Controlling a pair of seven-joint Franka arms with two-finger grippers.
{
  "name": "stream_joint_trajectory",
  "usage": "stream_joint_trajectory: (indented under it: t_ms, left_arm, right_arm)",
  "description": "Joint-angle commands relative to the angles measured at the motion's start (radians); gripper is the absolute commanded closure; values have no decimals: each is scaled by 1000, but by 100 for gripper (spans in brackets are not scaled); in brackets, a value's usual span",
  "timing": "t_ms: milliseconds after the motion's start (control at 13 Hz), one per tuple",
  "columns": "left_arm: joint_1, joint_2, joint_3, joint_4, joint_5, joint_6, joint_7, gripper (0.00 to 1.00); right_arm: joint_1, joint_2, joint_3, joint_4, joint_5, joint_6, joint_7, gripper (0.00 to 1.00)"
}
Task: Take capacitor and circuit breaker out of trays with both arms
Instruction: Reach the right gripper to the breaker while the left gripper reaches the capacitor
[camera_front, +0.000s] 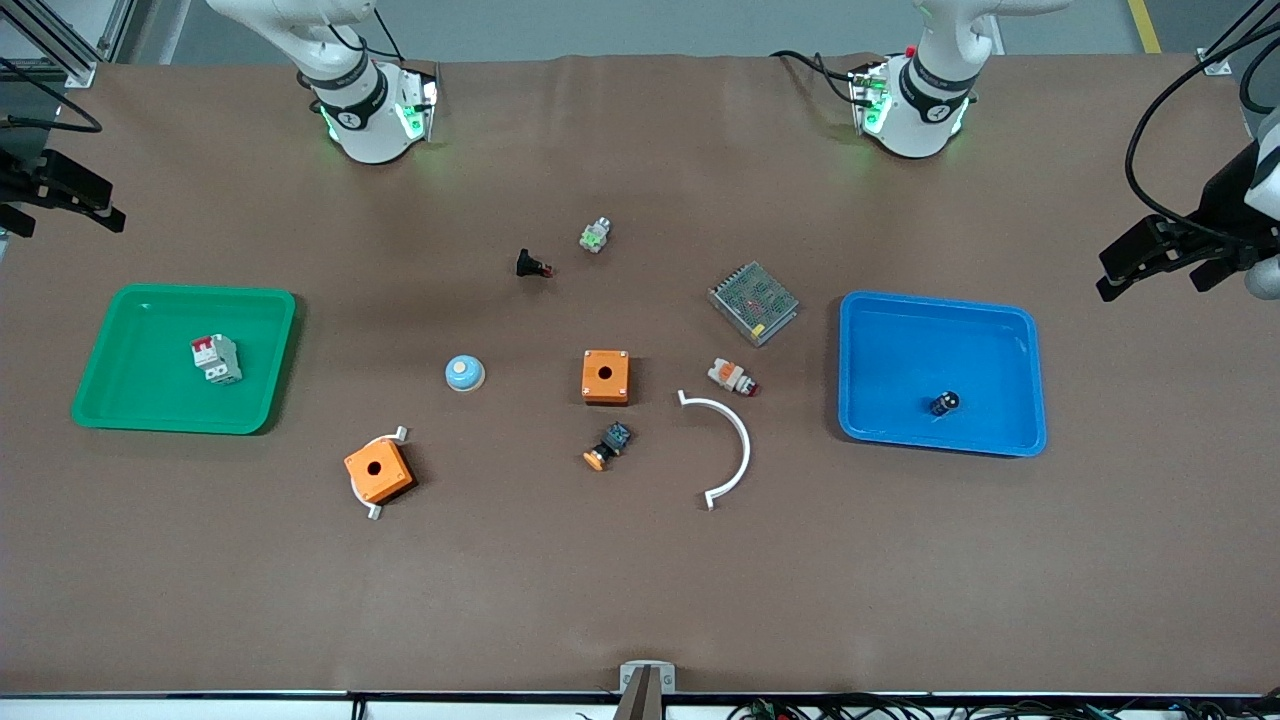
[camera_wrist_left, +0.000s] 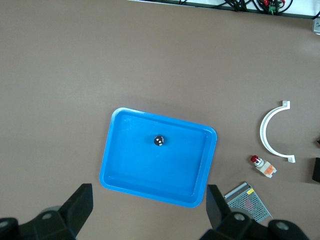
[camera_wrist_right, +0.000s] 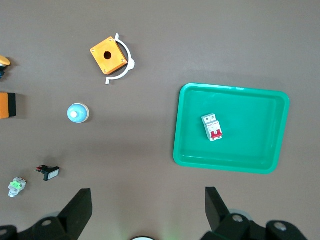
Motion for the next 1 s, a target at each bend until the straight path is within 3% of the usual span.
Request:
stream_joint_trajectory:
  t_ms: [0,308,692,923]
  left_arm:
    - [1,-7,-3,11,15,-28,30,0]
    - [10,33,0,3,18,-28,23,0]
    - [14,217,-4,-43,17,-4,41,0]
    - [4,254,-14,-167,13,128,68,0]
  right_arm:
    - [-12,3,3,-9,5,33,-89,0]
    - [-18,26,0,-35,4,86,-100,0]
    - [-157,158,-2,-153,-11,300,-312,0]
    - [-174,268,-2,-168,-65,336,-399,0]
